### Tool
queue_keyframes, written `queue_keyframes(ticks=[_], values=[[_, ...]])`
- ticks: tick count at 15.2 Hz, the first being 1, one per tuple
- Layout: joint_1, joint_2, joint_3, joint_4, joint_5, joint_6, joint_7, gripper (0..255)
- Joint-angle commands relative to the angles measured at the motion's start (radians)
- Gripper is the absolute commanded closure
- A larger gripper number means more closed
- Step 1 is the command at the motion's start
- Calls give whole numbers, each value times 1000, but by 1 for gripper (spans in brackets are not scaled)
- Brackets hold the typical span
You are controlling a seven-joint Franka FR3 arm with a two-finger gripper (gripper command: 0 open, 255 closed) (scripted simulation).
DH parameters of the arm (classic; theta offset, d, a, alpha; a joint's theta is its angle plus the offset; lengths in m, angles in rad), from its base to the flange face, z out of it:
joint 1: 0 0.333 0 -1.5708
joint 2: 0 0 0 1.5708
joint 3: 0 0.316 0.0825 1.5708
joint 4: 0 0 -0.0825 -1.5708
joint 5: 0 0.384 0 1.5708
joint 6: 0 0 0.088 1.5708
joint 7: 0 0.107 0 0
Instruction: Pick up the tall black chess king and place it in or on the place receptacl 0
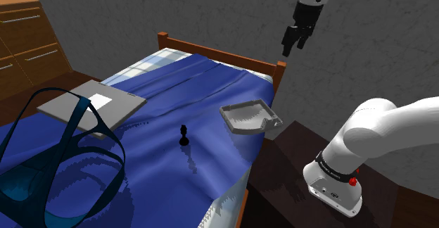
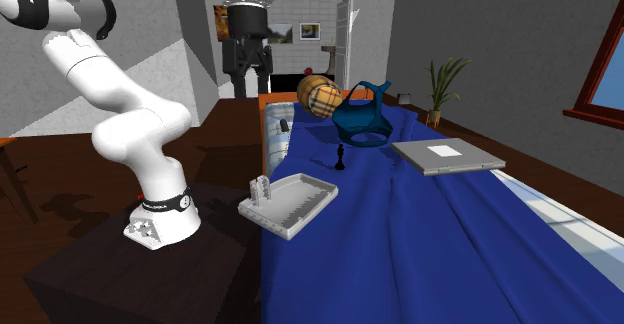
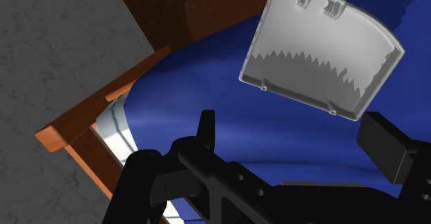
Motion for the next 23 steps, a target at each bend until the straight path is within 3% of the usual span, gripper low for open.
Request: queue_keyframes(ticks=[1,12,18,23], values=[[0,0,0,0,0,0,0,0],[65,92,200,-137,131,254,266,0],[85,221,320,-141,171,408,414,0],[83,366,424,-105,162,531,549,0]])
